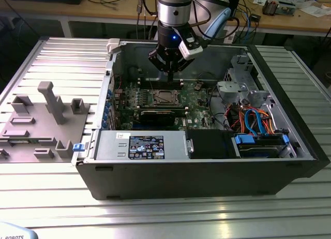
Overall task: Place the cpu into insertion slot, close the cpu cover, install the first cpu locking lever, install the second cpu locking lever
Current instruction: 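Install the first cpu locking lever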
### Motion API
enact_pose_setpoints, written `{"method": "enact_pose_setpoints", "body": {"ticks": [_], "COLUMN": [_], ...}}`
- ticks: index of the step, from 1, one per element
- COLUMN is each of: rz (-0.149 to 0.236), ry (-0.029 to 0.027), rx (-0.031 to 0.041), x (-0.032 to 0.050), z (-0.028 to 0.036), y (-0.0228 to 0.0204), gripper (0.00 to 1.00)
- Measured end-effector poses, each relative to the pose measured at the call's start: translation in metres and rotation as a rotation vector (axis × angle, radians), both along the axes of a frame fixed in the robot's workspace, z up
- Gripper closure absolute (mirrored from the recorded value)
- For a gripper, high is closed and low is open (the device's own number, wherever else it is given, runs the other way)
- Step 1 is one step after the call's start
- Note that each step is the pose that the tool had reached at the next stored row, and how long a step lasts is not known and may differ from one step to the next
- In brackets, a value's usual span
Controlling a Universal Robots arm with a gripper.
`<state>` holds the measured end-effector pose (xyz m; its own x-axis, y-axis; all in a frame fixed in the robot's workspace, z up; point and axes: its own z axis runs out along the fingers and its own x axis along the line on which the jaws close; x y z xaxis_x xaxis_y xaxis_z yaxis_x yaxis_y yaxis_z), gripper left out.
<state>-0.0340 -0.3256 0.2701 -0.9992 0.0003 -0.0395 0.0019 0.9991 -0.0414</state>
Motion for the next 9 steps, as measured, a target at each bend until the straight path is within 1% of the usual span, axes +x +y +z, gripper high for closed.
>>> {"method": "enact_pose_setpoints", "body": {"ticks": [5, 8, 9], "rz": [0.0, 0.0, 0.0], "ry": [0.0, -0.0004, -0.0011], "rx": [0.0, -0.0001, 0.0001], "x": [-0.0015, -0.006, -0.0086], "z": [0.0, 0.0002, 0.0002], "y": [0.0, 0.0, 0.0], "gripper": [0.89, 0.89, 0.89]}}
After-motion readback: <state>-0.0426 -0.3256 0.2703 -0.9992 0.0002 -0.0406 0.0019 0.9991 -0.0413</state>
